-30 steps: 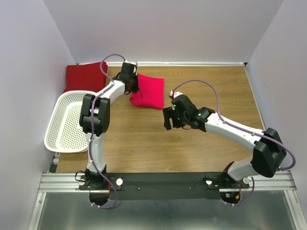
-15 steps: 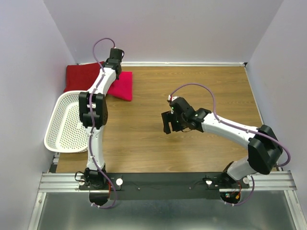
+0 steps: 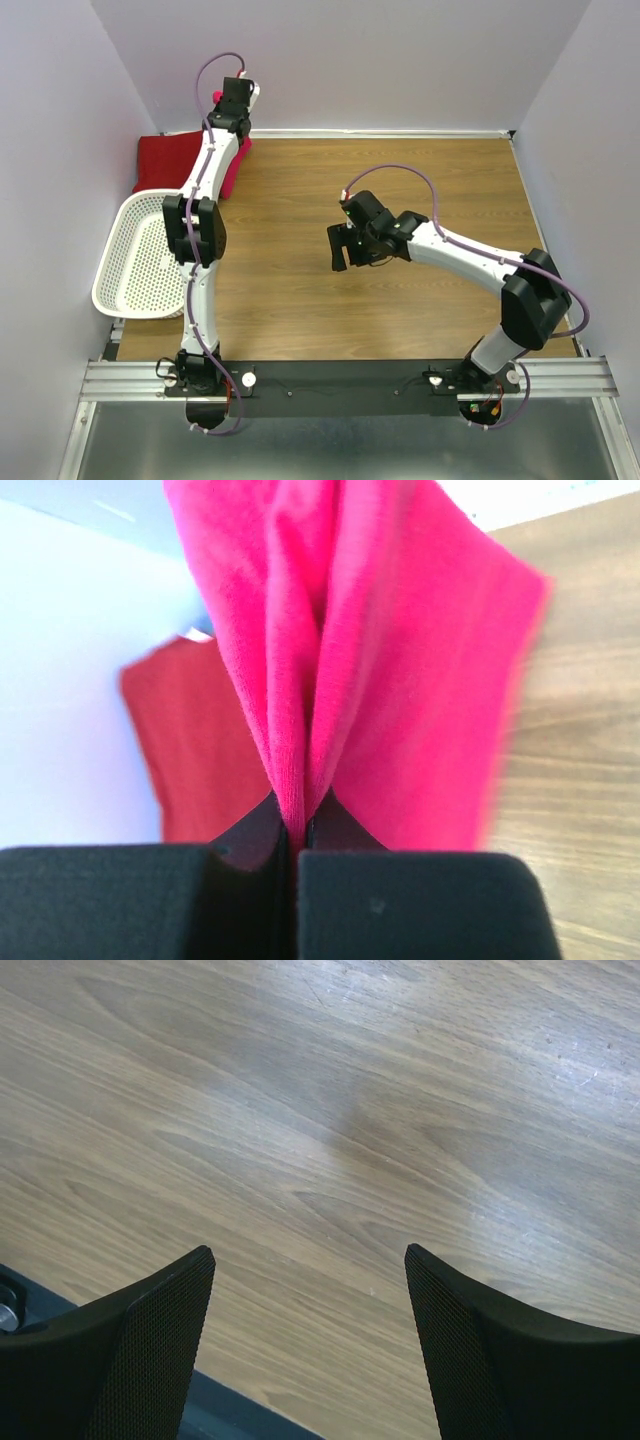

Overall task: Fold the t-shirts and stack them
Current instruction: Neatly place the folded tshirt to the corner

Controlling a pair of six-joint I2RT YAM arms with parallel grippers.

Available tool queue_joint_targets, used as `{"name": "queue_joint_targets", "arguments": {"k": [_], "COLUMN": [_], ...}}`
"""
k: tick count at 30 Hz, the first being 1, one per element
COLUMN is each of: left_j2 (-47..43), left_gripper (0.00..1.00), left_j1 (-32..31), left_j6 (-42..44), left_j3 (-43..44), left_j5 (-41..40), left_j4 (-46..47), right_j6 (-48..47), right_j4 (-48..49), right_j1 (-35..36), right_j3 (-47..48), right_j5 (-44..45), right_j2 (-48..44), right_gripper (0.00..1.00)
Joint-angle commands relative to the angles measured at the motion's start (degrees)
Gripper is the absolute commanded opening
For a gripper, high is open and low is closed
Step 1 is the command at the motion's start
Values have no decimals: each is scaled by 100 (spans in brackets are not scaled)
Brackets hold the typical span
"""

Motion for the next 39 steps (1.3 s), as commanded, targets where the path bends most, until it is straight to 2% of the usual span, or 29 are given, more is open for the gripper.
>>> {"name": "queue_joint_targets", "arguments": {"k": [1,6,11,23,39], "left_j2": [-93,-111,-216,-217,-410], "left_gripper": [0,0,0,0,0], "left_j1": [92,127,162,373,601], "left_j6": [290,378,378,562,870], "left_j3": [334,588,852,958,984], "left_j5": [-127,-399,-313,-356,-338], "left_j4": [-79,-352,-501,-361,87], "right_j6": [166,298,429,614,658], "right_j4": [-367,-516,-675,-1158,-1440], "right_j1": [-5,3,3,3,4], "right_j3": [257,318,529,1021,1127], "right_j5": [-73,-91,-82,-65,252], "right_j2": [140,140,219,377,474], "right_gripper": [84,84,84,84,84]}}
